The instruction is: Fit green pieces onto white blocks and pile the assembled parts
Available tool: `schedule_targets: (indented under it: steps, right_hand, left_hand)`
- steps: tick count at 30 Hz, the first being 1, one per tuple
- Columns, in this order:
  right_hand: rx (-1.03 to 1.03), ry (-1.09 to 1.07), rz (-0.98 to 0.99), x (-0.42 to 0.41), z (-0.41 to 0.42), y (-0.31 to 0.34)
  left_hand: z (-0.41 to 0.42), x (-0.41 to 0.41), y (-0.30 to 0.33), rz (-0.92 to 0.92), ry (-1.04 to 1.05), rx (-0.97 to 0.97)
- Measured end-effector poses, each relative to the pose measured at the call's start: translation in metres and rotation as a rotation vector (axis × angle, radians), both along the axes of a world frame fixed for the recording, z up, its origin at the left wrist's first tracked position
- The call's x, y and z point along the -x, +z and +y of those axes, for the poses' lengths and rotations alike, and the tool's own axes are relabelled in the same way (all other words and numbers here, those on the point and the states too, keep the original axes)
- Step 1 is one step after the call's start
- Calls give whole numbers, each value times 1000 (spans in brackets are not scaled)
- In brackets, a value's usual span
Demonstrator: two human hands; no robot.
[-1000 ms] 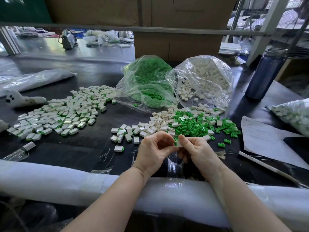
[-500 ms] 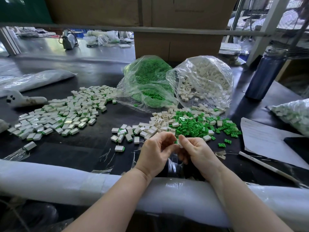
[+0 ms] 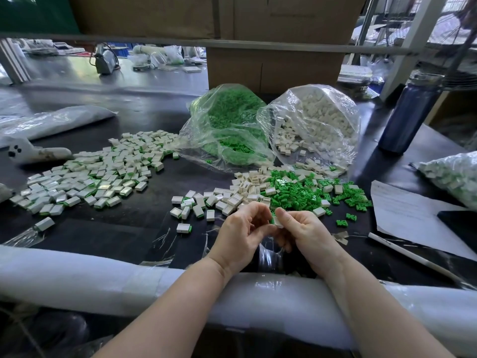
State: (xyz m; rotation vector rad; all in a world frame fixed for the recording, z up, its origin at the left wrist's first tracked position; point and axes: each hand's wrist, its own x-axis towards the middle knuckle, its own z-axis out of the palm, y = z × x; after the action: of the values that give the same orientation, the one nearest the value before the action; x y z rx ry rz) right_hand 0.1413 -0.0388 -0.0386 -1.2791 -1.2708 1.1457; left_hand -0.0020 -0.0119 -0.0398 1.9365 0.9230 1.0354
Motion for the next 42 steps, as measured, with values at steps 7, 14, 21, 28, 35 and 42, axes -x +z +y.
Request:
schedule_targets:
  steps: [7,14,21,28,35,42]
  right_hand:
    - [27,11,46,-3,0,1]
    - [4,8,38,-2,1,-1]
    - [-48,-3,55,-2,3,-4]
    - [-69,-4,7,-1,3,-5]
    - [-117,-15,-121,1,3,-5]
    - [-135,-45,-218,2,3,-5]
  left_hand:
    - [0,1,0,-65,-51,48]
    - [1,0,-1,-123,-62,96]
    - [2,2,0,-175,-32,188]
    - [2,3,2,-120,38,156]
    - [5,1,-3,35,75,172]
    - [3,-2,-4,182,102,95]
